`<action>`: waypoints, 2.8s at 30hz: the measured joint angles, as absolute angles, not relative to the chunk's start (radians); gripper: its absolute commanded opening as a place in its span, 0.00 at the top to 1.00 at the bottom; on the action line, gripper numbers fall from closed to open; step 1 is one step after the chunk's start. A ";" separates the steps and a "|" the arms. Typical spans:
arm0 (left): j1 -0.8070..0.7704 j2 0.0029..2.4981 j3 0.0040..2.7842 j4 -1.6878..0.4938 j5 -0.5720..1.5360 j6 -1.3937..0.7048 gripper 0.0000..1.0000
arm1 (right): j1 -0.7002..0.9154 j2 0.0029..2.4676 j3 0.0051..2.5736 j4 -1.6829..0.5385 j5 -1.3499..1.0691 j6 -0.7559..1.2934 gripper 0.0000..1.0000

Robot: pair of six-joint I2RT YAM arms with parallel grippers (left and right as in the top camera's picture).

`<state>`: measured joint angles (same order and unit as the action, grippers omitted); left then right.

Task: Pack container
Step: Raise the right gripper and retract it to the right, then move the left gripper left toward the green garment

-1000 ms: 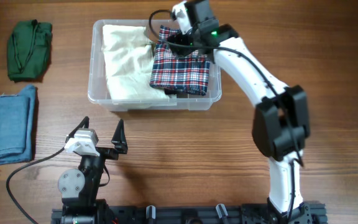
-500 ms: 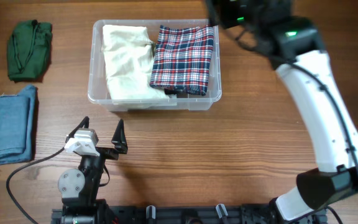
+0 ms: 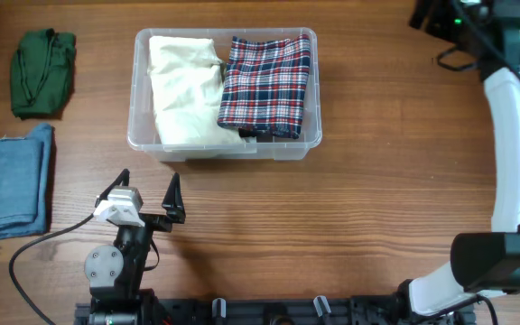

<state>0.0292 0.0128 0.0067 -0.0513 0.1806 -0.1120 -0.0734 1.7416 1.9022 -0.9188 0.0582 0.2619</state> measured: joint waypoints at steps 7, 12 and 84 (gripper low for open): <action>0.029 0.013 0.007 -0.051 0.180 -0.112 0.00 | -0.125 1.742 1.902 -0.958 0.061 0.273 0.00; 0.029 0.013 0.007 -0.051 0.181 -0.112 0.00 | -0.123 1.742 1.902 -0.958 0.061 0.273 0.01; 0.218 1.897 1.668 -0.654 -0.537 -0.049 0.00 | -0.123 1.742 1.900 -0.961 0.061 0.277 0.00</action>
